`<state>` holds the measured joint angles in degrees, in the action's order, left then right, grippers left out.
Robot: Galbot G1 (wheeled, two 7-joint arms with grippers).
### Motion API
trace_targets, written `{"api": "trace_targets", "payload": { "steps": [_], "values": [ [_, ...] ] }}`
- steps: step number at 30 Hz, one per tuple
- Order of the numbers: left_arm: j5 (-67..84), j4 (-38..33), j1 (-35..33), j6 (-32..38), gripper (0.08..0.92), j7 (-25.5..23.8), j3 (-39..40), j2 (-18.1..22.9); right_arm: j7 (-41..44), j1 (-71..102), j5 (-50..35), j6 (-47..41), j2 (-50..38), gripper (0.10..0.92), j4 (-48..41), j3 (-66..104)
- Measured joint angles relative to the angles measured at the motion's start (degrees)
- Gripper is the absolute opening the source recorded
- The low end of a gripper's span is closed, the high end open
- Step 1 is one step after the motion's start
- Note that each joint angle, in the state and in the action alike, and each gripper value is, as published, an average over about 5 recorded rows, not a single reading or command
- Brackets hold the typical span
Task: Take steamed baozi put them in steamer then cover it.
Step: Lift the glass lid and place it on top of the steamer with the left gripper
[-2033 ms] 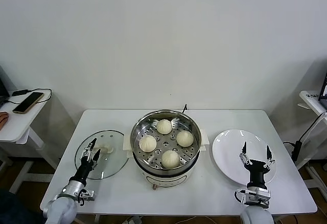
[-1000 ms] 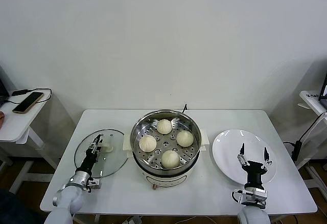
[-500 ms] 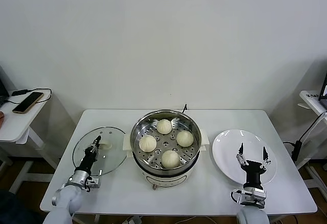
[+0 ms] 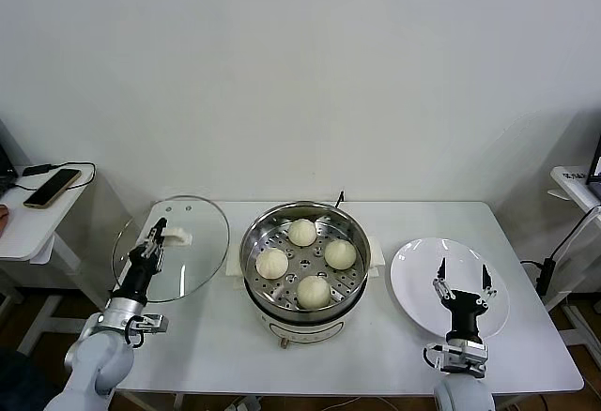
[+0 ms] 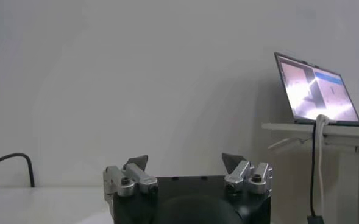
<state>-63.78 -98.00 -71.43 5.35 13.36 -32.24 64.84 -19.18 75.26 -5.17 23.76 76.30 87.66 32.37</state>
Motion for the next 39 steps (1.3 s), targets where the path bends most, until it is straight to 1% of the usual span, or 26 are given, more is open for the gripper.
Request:
{"api": "trace_targets", "payload": {
  "steps": [4, 8, 11, 15, 21, 28, 39],
  "values": [
    [1.30, -8.91, -2.02, -2.70, 0.187, -3.17, 0.97, -0.78, -0.02, -0.12, -0.02, -0.11, 0.12, 0.823, 0.33, -0.22],
    [1.48, -16.24, -2.52, -6.34, 0.187, -6.79, 3.94, -1.06, -0.01, -0.12, -0.03, -0.21, 0.35, 0.823, 0.48, -0.21],
    [1.02, -19.92, -1.84, -9.83, 0.187, -9.62, 7.53, -1.02, 0.06, -0.06, -0.01, -0.32, 0.51, 0.823, 0.46, -0.07],
    [-0.05, -22.79, 0.10, -14.95, 0.187, -13.27, 13.27, -0.36, 0.16, -0.05, 0.02, -0.64, 0.66, 0.823, 0.33, 0.13],
    [-2.19, -24.00, 3.32, -22.45, 0.187, -17.81, 21.61, 1.74, 0.42, -0.41, -0.17, -1.45, 0.61, 0.823, 0.03, 0.12],
    [-7.03, -21.94, 6.87, -29.37, 0.187, -22.00, 29.07, 5.96, 0.58, -1.31, -0.24, -2.38, 0.76, 0.823, -0.74, -0.23],
    [-14.77, -16.60, 9.33, -34.49, 0.187, -24.28, 35.66, 12.62, 0.75, -2.91, -0.03, -2.80, 1.47, 0.823, -2.48, -0.39]
  ]
}}
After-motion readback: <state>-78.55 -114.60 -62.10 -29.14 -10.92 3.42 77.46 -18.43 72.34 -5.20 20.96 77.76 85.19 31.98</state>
